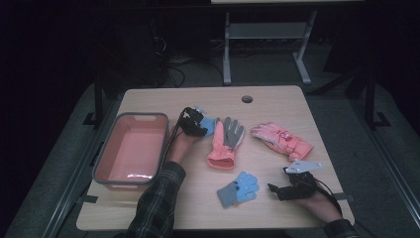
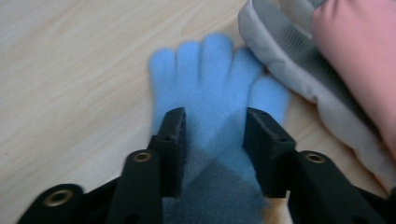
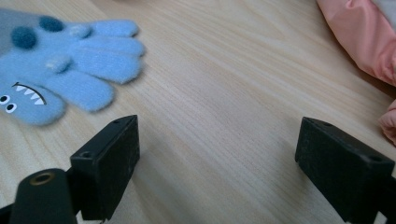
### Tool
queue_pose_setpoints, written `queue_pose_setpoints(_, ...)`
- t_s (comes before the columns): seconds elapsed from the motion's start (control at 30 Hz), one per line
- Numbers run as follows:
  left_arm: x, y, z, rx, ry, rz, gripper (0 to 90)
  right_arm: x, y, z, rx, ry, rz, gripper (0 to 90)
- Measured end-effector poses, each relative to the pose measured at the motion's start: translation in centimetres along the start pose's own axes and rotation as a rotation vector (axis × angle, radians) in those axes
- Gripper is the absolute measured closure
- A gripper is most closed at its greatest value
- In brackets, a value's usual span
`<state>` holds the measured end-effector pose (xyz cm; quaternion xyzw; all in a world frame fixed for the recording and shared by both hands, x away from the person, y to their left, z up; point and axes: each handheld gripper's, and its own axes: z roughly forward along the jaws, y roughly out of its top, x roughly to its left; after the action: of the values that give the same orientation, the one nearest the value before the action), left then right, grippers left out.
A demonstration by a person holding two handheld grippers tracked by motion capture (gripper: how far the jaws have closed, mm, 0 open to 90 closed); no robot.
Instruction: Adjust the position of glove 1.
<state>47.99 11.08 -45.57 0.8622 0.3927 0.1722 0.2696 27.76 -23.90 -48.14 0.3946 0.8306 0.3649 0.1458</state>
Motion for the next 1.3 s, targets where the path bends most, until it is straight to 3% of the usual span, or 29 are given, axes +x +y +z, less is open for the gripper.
queue_pose_setpoints(0.13,-0.2,-0.3,0.1,-0.014,-0.012,0.001,75.5,0.0,0.0,0.0,0.0,0.0,-0.005,13.3)
queue_pose_setpoints(0.23,-0.4,-0.1,0.0,-0.008,-0.003,-0.015,81.9,0.0,0.0,0.0,0.0,0.0,-0.005,13.3)
queue_pose_setpoints(0.4,-0.1,0.2,-0.8,-0.02,-0.032,-0.074,84.3,0.0,0.0,0.0,0.0,0.001,-0.006,13.4)
queue_pose_setpoints(0.77,-0.5,1.3,-5.3,-0.077,-0.072,-0.067,84.5,0.0,0.0,0.0,0.0,0.001,-0.008,13.4)
queue_pose_setpoints(0.93,-1.3,1.3,-7.5,-0.121,-0.135,-0.058,84.6,0.0,0.0,0.0,-0.001,0.001,-0.009,13.4)
queue_pose_setpoints(1.03,-2.0,1.3,-8.7,-0.136,-0.18,-0.03,84.6,0.0,0.0,0.0,-0.001,0.001,-0.009,13.5)
queue_pose_setpoints(1.3,-4.2,0.3,-10.5,-0.156,-0.281,0.013,86.6,0.0,0.0,0.0,-0.001,0.001,-0.009,13.5)
